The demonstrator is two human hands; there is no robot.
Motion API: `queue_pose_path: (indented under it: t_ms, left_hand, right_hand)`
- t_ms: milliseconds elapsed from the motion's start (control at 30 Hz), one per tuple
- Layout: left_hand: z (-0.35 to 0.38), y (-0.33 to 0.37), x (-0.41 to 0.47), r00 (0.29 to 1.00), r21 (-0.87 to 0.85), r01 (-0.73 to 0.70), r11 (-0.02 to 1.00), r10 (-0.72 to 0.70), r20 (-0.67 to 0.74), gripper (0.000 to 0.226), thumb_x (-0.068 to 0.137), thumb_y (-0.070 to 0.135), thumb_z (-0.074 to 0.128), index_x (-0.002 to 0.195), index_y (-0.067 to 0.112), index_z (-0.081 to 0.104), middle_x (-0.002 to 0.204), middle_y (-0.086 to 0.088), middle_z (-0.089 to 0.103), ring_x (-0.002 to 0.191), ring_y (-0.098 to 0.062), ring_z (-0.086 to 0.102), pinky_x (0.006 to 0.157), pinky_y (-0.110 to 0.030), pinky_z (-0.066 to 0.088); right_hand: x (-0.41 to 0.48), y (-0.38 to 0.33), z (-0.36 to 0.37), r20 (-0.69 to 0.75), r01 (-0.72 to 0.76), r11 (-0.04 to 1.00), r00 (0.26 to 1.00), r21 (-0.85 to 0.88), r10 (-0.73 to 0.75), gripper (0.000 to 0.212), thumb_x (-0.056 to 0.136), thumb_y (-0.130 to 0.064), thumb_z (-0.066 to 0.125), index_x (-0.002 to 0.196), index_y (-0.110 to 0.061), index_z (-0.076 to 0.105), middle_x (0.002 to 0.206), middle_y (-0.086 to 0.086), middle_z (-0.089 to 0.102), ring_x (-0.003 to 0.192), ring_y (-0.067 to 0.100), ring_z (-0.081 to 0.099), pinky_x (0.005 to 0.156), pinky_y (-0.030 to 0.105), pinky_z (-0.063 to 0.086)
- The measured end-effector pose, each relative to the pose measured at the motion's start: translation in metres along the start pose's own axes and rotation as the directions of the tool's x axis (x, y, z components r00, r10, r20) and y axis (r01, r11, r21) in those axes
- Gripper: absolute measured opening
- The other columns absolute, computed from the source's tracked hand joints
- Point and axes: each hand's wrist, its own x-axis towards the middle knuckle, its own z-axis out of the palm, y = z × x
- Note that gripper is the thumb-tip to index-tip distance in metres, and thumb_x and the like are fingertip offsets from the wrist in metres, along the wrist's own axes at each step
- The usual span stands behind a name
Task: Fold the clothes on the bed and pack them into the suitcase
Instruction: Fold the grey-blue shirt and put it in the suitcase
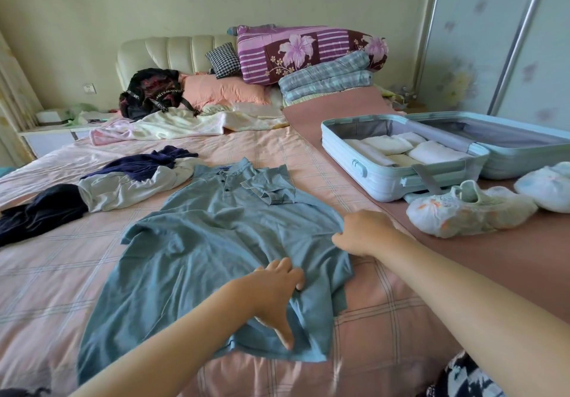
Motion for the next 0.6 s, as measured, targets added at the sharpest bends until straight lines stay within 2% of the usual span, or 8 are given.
queue_pose_path:
  t_ms: [67,200,267,333,400,433,500,600]
  left_hand:
    - [0.006,0.002,-0.003,0.999,-0.009,-0.014,1.0,0.013,-0.047,0.095,0.06,0.046,0.09,0.133,0.027,0.033,0.126,0.004,0.029,0.117,-0.02,0.039,0.1,-0.035,0.043]
    - [0.004,-0.003,-0.018,0.999,-0.152,-0.005,0.988,0.0,-0.035,0.077,0.069,0.023,0.086,0.126,0.029,0.035,0.117,0.01,0.038,0.098,-0.016,0.052,0.083,-0.03,0.049]
    - [0.005,-0.009,-0.023,0.998,-0.232,0.01,0.973,-0.025,-0.063,0.057,0.075,0.009,0.075,0.115,0.031,0.042,0.099,0.016,0.051,0.089,-0.017,0.056,0.08,-0.035,0.053]
    - [0.006,-0.017,-0.027,0.993,-0.293,0.042,0.955,-0.073,-0.096,0.044,0.077,0.004,0.067,0.101,0.036,0.049,0.085,0.019,0.059,0.085,-0.014,0.06,0.08,-0.036,0.055]
    - [0.003,-0.024,-0.032,0.993,-0.322,0.054,0.945,-0.083,-0.078,0.037,0.077,0.005,0.068,0.091,0.037,0.056,0.079,0.018,0.061,0.077,-0.005,0.058,0.075,-0.022,0.052]
    - [0.001,-0.025,-0.035,0.996,-0.334,0.045,0.941,-0.068,-0.058,0.034,0.077,0.006,0.069,0.088,0.036,0.058,0.077,0.017,0.06,0.071,-0.001,0.056,0.07,-0.015,0.047]
    - [-0.003,-0.024,-0.042,1.0,-0.391,0.03,0.92,-0.029,0.007,0.03,0.079,0.007,0.07,0.088,0.035,0.061,0.077,0.016,0.06,0.065,0.002,0.054,0.066,-0.011,0.043]
    - [-0.003,-0.013,-0.045,0.988,-0.427,0.056,0.903,0.011,0.154,0.027,0.083,0.014,0.071,0.105,0.029,0.067,0.093,0.005,0.07,0.072,0.0,0.062,0.07,-0.014,0.05]
  right_hand:
    - [-0.011,0.006,0.007,0.079,-0.03,0.998,0.997,0.054,0.026,0.049,0.087,-0.062,0.043,0.097,-0.019,0.063,0.105,0.003,0.066,0.091,0.023,0.058,0.073,0.033,0.04]
    - [-0.029,-0.005,0.027,0.076,0.003,0.776,0.995,0.631,-0.066,0.038,0.083,-0.047,0.07,0.064,-0.019,0.053,0.066,-0.008,0.056,0.064,0.012,0.052,0.063,0.029,0.04]
    - [-0.031,-0.017,0.031,-0.011,0.028,0.608,0.999,0.794,-0.031,0.028,0.089,-0.041,0.067,0.076,-0.017,0.061,0.077,-0.01,0.063,0.074,0.011,0.058,0.071,0.028,0.046]
    - [-0.03,-0.026,0.03,-0.038,0.006,0.488,0.998,0.873,0.055,0.033,0.094,-0.046,0.057,0.101,-0.015,0.067,0.103,-0.002,0.07,0.099,0.019,0.063,0.093,0.037,0.05]
    - [-0.031,-0.023,0.022,-0.014,-0.066,0.538,0.99,0.841,0.143,0.037,0.099,-0.039,0.053,0.117,-0.007,0.06,0.118,0.009,0.065,0.11,0.028,0.06,0.096,0.039,0.047]
    - [-0.032,-0.015,0.017,0.012,-0.12,0.641,0.985,0.758,0.171,0.036,0.1,-0.033,0.054,0.122,-0.005,0.057,0.12,0.012,0.064,0.111,0.031,0.06,0.092,0.037,0.048]
    - [-0.037,0.004,0.012,0.114,-0.207,0.863,0.978,0.462,0.173,0.038,0.098,-0.019,0.056,0.132,-0.002,0.051,0.116,0.014,0.066,0.103,0.03,0.063,0.083,0.035,0.05]
    - [-0.052,0.02,0.016,0.224,-0.167,0.98,0.964,0.105,0.14,0.046,0.09,-0.012,0.059,0.134,-0.003,0.052,0.11,0.012,0.066,0.095,0.028,0.063,0.079,0.034,0.052]
